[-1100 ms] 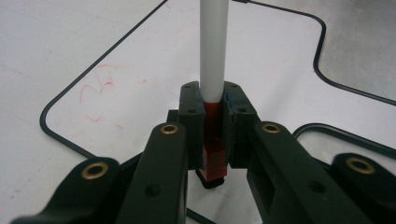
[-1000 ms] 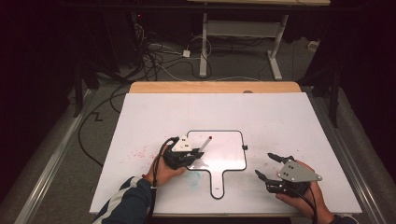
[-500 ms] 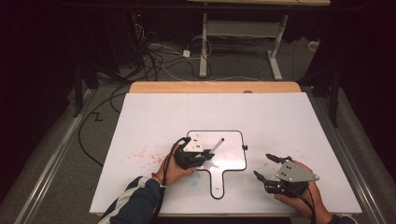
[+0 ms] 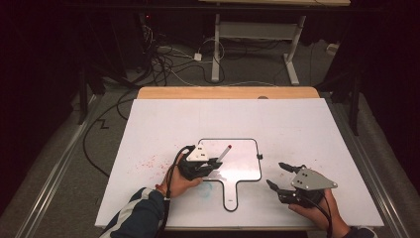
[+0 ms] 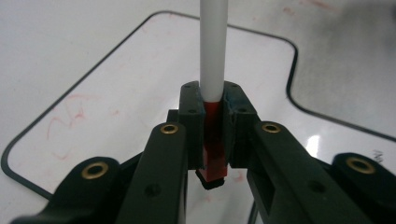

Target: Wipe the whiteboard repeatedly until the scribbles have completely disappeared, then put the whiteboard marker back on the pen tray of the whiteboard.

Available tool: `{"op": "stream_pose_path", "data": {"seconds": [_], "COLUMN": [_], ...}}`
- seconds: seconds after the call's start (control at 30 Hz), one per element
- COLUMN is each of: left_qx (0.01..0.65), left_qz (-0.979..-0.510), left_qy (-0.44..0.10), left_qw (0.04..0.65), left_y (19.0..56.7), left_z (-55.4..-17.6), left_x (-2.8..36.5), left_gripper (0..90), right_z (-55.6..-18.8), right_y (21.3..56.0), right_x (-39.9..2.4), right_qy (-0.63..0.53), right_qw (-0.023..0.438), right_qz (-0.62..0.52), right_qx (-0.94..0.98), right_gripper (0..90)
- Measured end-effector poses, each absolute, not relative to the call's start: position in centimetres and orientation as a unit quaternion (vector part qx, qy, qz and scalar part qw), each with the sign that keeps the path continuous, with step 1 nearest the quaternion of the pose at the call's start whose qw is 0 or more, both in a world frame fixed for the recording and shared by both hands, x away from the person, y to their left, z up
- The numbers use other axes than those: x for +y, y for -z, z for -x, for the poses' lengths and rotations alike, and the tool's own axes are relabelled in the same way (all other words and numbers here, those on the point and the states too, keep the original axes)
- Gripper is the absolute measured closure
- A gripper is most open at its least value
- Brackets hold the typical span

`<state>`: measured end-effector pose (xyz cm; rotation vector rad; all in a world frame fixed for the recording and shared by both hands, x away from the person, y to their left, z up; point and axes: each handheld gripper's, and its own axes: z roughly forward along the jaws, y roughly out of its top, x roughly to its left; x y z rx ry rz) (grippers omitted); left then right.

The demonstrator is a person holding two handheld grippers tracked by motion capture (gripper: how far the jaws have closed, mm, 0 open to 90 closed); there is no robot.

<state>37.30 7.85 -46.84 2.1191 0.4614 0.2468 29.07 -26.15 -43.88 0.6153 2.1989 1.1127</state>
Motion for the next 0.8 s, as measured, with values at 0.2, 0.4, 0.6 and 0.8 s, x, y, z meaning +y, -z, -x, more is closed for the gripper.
{"op": "stream_pose_path", "data": {"seconds": [0.2,0.4,0.6,0.8], "left_qx": [0.18,0.163,0.136,0.125], "left_qz": [-0.854,-0.845,-0.844,-0.845], "left_qy": [-0.113,-0.117,-0.114,-0.109], "left_qw": [0.475,0.495,0.506,0.509], "left_y": [46.1,45.3,44.8,44.7], "left_z": [-36.6,-35.7,-34.6,-34.4], "left_x": [7.9,7.8,7.5,7.8], "left_gripper": [78.4,78.4,78.3,78.3], "right_z": [-30.2,-31.5,-33.3,-34.7], "right_y": [43.2,42.2,41.1,41.0], "right_x": [-24.9,-22.9,-19.4,-16.3], "right_qy": [-0.45,-0.484,-0.509,-0.522], "right_qw": [0.254,0.198,0.162,0.128], "right_qz": [-0.234,-0.226,-0.207,-0.19], "right_qx": [0.824,0.822,0.82,0.822], "right_gripper": [36.4,35.1,35.9,43.1]}}
